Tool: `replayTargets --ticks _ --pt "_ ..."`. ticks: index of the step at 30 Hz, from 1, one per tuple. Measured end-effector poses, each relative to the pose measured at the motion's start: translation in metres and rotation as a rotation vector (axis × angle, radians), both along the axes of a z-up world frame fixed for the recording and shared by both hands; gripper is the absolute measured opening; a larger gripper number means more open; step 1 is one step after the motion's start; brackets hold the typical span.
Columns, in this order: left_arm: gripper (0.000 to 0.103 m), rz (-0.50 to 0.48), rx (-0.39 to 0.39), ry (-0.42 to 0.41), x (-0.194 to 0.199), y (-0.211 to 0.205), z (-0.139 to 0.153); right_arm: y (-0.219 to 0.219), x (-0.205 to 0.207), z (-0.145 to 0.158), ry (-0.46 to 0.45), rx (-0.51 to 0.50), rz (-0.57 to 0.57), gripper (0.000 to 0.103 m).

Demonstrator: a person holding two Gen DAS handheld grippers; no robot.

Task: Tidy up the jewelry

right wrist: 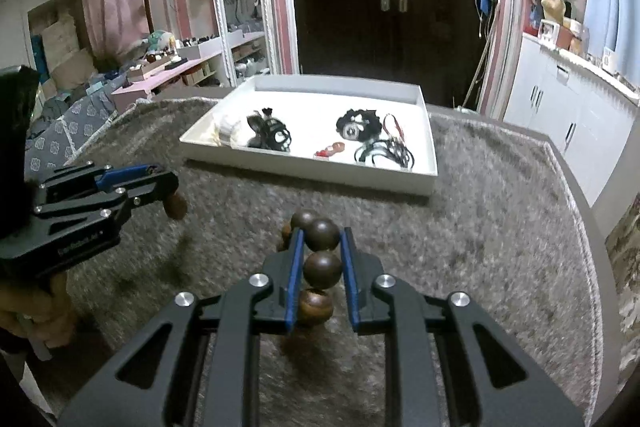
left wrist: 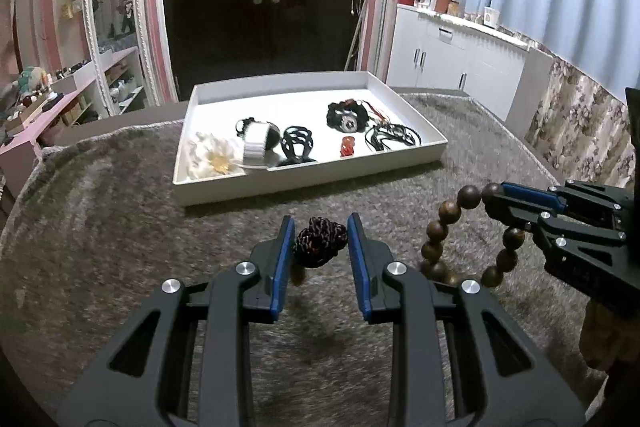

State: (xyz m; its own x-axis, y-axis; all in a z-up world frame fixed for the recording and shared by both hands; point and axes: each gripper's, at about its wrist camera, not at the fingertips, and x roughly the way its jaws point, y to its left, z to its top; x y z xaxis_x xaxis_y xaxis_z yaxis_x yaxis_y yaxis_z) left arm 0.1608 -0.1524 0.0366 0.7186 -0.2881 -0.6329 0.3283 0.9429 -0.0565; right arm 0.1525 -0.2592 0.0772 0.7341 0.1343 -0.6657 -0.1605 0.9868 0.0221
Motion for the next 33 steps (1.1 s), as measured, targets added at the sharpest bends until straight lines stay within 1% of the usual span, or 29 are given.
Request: replayTargets --ticks 9,17,21,26,29,33 --pt "0.025 0.016 0.009 -0.047 0.003 0.013 0.025 0.015 0.012 0.042 -0.074 -0.028 0.017 0.018" --pt "0.025 0.047 0.02 -0.09 0.028 0.023 0.05 0.024 0.04 0.074 -0.132 -0.045 0.025 0.018" --pt "0.025 0.068 0.02 -0.113 0.049 0.029 0.061 0.02 0.06 0.084 -0.15 -0.027 0.011 0.018" --pt "0.025 0.09 0.01 -0.129 0.09 0.033 0.074 0.014 0.096 0.091 -0.167 0.006 -0.005 0.018" --pt "0.025 0.105 -0.004 -0.129 0.119 0.032 0.077 0.015 0.122 0.09 -0.166 0.028 -0.009 0.018" --pt "0.025 0.101 -0.012 -0.104 0.155 0.027 0.07 0.018 0.157 0.079 -0.149 0.048 -0.01 0.018"
